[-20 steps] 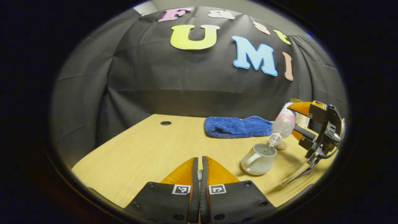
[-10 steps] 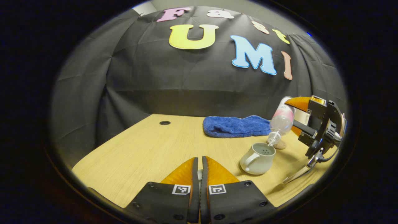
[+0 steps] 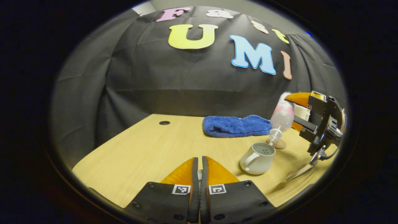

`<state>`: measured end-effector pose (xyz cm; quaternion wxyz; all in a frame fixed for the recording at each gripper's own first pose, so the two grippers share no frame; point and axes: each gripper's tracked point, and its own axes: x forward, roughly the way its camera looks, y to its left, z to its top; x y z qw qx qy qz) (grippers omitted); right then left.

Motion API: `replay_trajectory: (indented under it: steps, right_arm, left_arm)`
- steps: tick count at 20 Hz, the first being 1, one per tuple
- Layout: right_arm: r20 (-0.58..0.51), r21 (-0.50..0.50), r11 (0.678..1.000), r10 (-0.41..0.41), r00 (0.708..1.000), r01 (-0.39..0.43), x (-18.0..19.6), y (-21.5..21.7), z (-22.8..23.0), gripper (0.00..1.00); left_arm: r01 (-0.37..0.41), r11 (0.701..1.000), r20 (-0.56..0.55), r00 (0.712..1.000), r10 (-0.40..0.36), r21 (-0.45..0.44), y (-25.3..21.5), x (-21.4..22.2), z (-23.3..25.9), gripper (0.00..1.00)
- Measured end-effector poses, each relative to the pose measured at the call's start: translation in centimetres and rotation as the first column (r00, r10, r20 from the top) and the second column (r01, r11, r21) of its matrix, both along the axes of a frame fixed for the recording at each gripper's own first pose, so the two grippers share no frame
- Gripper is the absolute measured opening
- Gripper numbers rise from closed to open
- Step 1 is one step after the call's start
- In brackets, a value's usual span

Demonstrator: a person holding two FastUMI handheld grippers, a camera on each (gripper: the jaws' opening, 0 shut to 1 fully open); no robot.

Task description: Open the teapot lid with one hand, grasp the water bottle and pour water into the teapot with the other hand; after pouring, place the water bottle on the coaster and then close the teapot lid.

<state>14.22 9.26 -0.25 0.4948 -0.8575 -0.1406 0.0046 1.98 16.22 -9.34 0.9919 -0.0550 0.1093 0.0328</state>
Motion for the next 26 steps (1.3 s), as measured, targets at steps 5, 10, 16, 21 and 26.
replay_trajectory:
  steps: [5, 10, 16, 21, 26]
  right_arm:
    - [0.022, -0.031, 0.999, 0.018, 1.000, -0.017, 0.2, 0.4, 0.9, 0.75]
    - [0.048, -0.064, 0.998, 0.031, 0.998, -0.028, 0.3, 0.7, 1.7, 0.75]
    - [0.058, -0.091, 0.995, 0.053, 0.997, -0.048, 0.3, 1.2, 2.1, 0.75]
    - [0.070, -0.117, 0.991, 0.072, 0.995, -0.063, 0.3, 1.6, 2.5, 0.75]
    - [0.082, -0.139, 0.987, 0.089, 0.993, -0.077, 0.3, 2.0, 2.8, 0.75]
  left_arm:
    - [0.003, 1.000, 0.000, 1.000, -0.003, 0.004, 0.0, 0.0, -0.1, 0.08]
    - [0.005, 1.000, 0.001, 1.000, -0.005, 0.008, 0.0, 0.0, 0.0, 0.08]
    - [0.006, 1.000, 0.001, 1.000, -0.006, 0.011, 0.0, 0.0, 0.0, 0.08]
    - [0.010, 1.000, 0.002, 1.000, -0.010, 0.009, -0.1, 0.0, 0.0, 0.08]
    - [0.014, 1.000, 0.003, 1.000, -0.014, 0.009, -0.2, 0.0, 0.1, 0.07]
